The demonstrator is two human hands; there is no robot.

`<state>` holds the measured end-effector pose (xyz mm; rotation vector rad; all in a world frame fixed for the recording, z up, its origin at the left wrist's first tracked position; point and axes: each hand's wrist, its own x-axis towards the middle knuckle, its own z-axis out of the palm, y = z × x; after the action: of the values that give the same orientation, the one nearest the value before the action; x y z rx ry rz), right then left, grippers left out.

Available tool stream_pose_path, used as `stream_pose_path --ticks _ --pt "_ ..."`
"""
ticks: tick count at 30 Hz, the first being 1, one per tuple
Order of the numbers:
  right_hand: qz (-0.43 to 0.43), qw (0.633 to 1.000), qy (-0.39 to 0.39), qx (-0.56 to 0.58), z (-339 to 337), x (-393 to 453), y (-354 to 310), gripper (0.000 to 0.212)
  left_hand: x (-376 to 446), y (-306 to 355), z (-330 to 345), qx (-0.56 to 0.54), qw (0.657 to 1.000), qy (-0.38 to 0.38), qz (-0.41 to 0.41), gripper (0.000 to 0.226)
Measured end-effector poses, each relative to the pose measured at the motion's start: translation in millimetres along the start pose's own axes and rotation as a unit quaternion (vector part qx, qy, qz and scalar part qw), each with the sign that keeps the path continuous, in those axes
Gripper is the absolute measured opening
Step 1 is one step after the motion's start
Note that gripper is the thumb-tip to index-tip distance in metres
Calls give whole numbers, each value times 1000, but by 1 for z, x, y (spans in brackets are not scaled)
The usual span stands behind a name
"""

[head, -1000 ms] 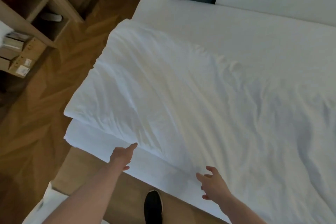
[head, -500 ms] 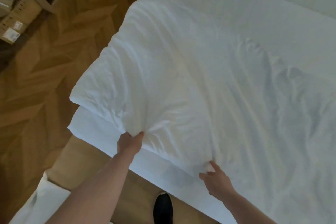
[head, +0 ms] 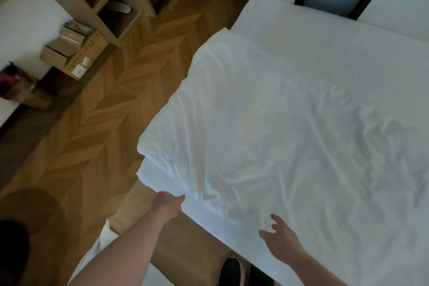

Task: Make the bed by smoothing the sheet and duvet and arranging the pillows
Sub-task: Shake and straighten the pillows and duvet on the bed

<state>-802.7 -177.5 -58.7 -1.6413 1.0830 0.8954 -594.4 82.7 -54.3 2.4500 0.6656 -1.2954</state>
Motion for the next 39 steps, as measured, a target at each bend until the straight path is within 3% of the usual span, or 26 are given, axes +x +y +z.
stream_pose_path --ticks 7,13,17,19,24,30,32,39 --pt "-54 998 10 -24 21 -17 -67 79 42 -24 -83 -55 997 34 -33 45" --pt "-65 996 45 -33 53 18 -129 83 115 14 -121 -107 994 -5 -28 48" --pt "-46 995 80 -30 89 61 -163 84 179 29 -123 -211 975 -47 -54 88" --pt "-42 995 90 -26 109 79 -177 85 205 29 -121 -257 962 -64 -67 90" --pt "-45 992 99 -59 151 107 -194 86 252 17 -124 -381 919 -98 -31 76" --pt "-68 982 109 -138 183 88 -200 99 246 -3 -145 -338 938 -37 68 43" --pt "-98 974 115 -168 193 71 -207 101 217 -17 -154 -334 938 -16 96 24" --pt "-208 934 103 -272 241 47 -265 111 158 -71 -154 -399 915 -38 49 19"
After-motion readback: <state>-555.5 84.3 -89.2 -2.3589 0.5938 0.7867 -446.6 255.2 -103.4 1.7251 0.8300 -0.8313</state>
